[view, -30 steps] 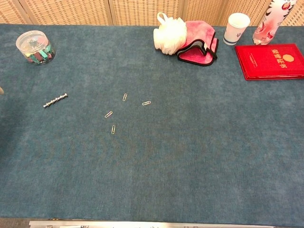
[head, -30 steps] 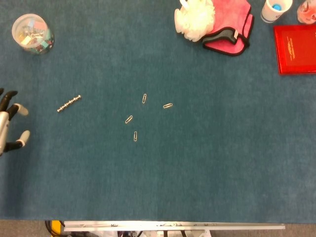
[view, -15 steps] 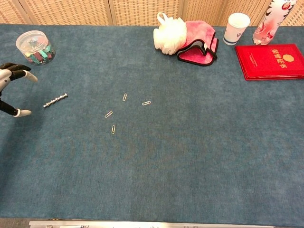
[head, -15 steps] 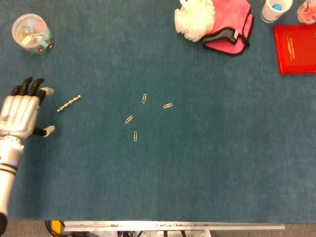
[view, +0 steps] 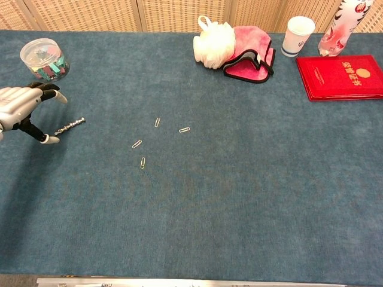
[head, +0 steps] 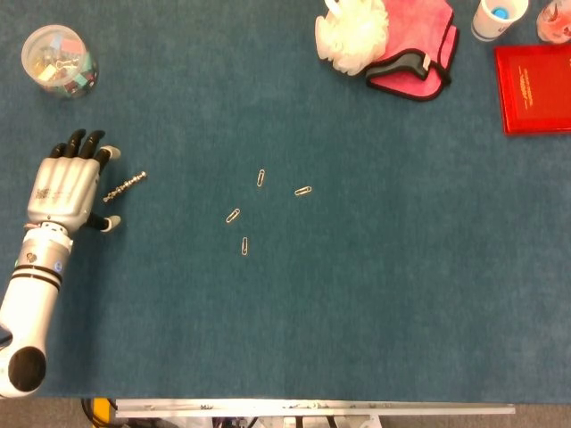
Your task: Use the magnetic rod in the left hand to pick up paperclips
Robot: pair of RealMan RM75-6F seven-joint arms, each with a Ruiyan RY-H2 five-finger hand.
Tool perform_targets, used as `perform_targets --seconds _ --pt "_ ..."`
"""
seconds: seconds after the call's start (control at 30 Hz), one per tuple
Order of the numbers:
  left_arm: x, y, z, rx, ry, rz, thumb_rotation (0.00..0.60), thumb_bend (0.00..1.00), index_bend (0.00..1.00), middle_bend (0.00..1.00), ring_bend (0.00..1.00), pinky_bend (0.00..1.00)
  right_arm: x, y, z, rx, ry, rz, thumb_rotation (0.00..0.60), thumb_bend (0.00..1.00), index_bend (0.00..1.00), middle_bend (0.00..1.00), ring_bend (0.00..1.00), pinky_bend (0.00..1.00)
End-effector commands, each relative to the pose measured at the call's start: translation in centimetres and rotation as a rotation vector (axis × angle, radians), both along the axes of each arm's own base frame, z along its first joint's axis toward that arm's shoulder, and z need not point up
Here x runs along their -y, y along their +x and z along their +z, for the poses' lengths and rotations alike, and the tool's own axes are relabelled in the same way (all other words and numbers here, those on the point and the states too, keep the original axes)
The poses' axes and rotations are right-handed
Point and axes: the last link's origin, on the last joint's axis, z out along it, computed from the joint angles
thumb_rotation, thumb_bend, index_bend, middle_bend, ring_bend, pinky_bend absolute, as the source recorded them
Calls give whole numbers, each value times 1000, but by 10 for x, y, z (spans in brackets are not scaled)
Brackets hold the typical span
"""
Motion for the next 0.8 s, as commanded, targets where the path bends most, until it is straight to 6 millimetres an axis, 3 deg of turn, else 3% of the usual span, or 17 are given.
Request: perform_targets --seconds 0.03,0.8 --pt "-4 -2 -2 -16 8 3 600 95 210 92 27 152 1 0 0 -2 2 -1 600 202 213 184 116 328" --pt "-20 -16 -17 -93 5 49 600 95 209 62 27 152 2 0 1 2 -1 -6 600 201 212 184 116 328"
